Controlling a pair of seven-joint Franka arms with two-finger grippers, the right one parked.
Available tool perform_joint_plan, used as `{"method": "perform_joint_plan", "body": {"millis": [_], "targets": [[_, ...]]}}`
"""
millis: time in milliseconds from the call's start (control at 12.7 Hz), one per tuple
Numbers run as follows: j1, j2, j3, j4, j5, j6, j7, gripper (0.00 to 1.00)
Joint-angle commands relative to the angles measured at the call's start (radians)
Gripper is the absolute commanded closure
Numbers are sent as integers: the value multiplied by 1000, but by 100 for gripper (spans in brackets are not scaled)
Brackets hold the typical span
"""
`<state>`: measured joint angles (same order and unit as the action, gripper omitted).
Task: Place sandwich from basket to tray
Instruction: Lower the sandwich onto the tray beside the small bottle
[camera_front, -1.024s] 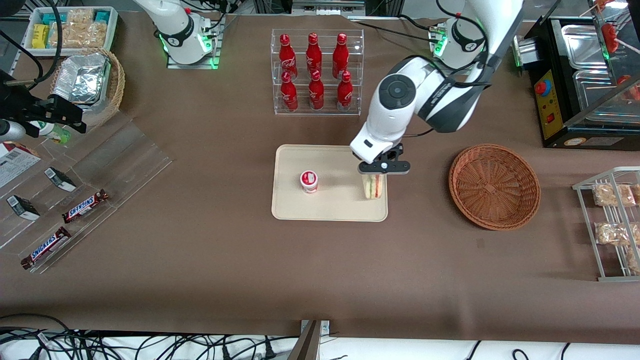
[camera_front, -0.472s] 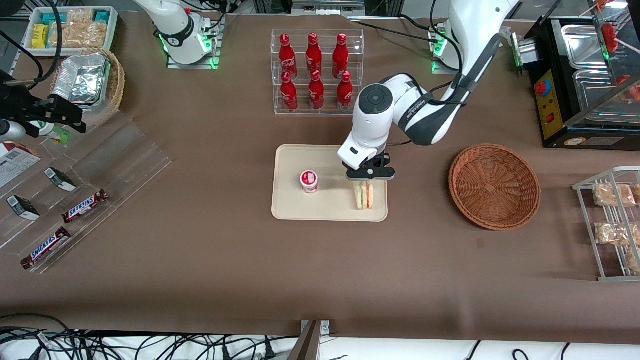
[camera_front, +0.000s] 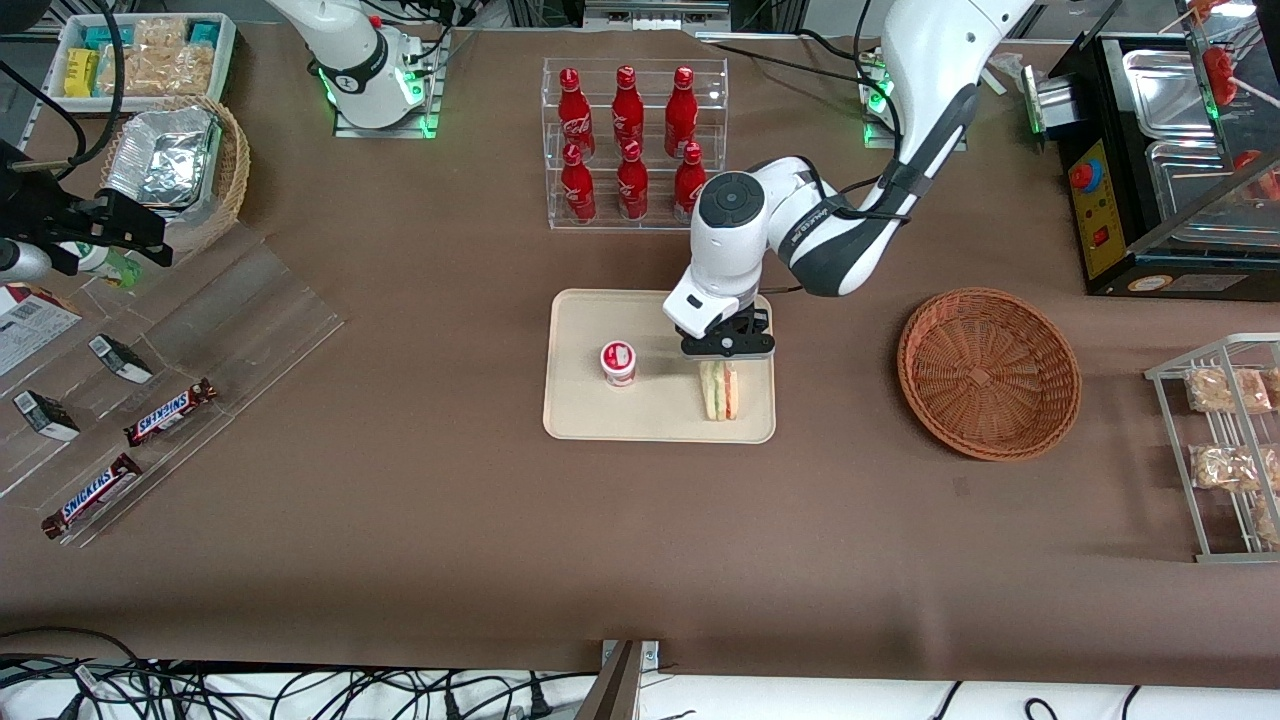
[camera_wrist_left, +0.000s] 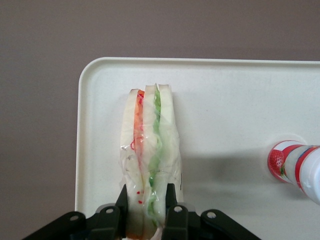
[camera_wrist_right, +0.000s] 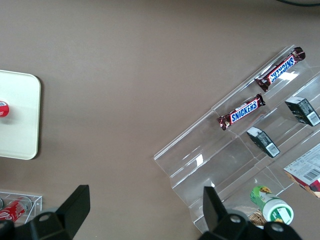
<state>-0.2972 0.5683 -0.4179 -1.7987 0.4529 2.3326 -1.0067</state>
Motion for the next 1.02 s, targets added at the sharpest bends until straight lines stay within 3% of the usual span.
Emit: {"method": "perform_joint_plan", "body": {"millis": [0,472,551,630,709,945], "targets": [[-11,10,4,15,30,-1,-21,70],[-17,15,4,13,30,-4,-21,46],[-17,15,4,15,29,-6,-21,31],[-17,13,2,21,26,-10,-27,8],[-17,7,1,27,23,-12,-71,0],[-20,-42,-5,60,12,-99,-110,0]]}}
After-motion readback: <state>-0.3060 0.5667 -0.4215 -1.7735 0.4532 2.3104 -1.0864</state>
